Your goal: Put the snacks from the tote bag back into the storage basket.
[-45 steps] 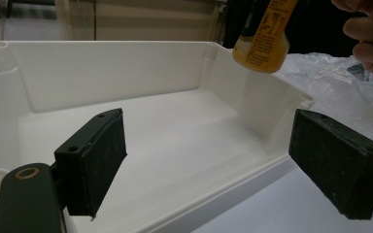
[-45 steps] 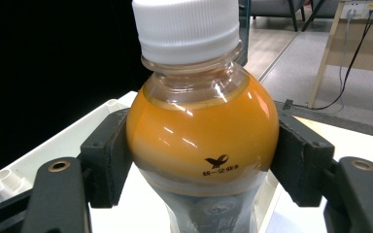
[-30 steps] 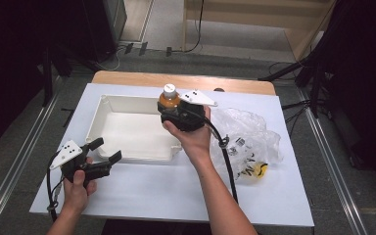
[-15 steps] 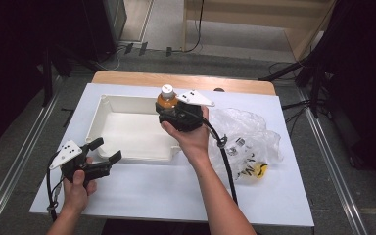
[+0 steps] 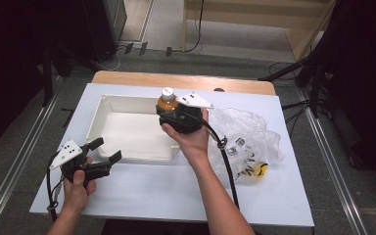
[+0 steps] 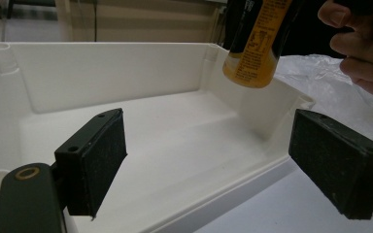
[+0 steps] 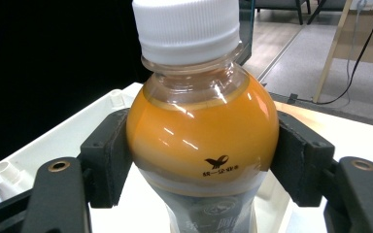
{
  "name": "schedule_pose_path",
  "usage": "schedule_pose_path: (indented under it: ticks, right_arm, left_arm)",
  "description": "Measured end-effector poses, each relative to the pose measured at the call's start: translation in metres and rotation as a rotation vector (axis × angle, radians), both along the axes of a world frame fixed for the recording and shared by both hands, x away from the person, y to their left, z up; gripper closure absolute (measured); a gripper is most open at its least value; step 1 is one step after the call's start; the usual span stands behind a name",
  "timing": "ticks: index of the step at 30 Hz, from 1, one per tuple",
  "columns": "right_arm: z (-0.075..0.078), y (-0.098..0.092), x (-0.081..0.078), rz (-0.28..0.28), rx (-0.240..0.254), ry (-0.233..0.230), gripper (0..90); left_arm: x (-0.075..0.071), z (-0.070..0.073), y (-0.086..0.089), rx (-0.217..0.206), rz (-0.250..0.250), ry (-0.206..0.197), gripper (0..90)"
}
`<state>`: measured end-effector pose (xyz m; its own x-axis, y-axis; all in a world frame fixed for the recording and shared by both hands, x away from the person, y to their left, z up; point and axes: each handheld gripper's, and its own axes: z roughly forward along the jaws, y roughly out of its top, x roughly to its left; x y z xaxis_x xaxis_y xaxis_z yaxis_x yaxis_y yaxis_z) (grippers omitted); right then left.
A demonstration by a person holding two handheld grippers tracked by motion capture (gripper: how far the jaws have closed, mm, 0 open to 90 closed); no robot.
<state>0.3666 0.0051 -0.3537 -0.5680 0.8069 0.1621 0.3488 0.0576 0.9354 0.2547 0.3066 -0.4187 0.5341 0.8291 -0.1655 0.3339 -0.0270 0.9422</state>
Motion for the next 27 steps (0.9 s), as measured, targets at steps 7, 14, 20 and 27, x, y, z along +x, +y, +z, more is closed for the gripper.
schedule_pose_path:
  ticks: [7,14,20,27]
  right_arm:
    - [-0.006,-0.002,0.000,-0.005,-0.002,0.007,31.1]
    - [-0.013,-0.004,0.000,-0.008,-0.010,0.016,31.1]
    - [-0.020,-0.005,-0.001,-0.006,-0.012,0.024,31.1]
    - [-0.027,-0.004,-0.002,-0.005,-0.013,0.035,31.1]
  left_arm:
    - [0.000,0.000,0.000,0.002,-0.002,0.000,13.6]
    - [0.000,0.000,0.000,0.002,-0.002,0.000,13.6]
    - [0.000,0.000,0.000,0.002,-0.001,0.000,13.6]
    - [0.000,0.000,0.000,0.000,-0.001,0.000,13.6]
